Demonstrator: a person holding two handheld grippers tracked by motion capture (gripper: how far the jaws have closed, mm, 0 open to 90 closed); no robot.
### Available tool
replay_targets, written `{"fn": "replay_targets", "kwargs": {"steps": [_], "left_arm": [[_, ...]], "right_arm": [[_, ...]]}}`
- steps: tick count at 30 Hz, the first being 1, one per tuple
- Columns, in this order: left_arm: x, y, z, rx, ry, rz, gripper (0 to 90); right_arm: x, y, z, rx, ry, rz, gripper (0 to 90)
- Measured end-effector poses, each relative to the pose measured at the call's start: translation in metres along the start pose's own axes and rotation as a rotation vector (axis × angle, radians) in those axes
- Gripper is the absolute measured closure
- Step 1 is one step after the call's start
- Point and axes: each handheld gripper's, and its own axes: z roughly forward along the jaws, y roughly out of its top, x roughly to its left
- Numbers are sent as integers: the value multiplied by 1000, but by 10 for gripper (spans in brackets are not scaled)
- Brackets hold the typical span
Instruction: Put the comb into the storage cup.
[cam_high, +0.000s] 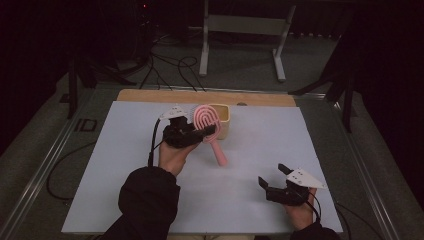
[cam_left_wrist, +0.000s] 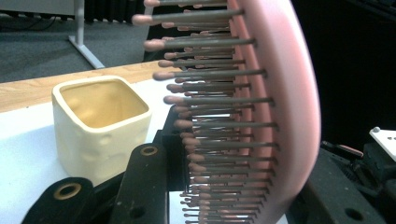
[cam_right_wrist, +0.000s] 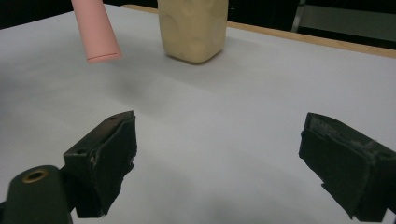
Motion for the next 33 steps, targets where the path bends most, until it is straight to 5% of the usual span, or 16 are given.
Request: {"fn": "replay_targets", "kwargs": {"steps": [33], "left_arm": [[11,24,-4,-23,27,59,646]], "right_arm": [[3,-1,3,18,15,-9,111]]}}
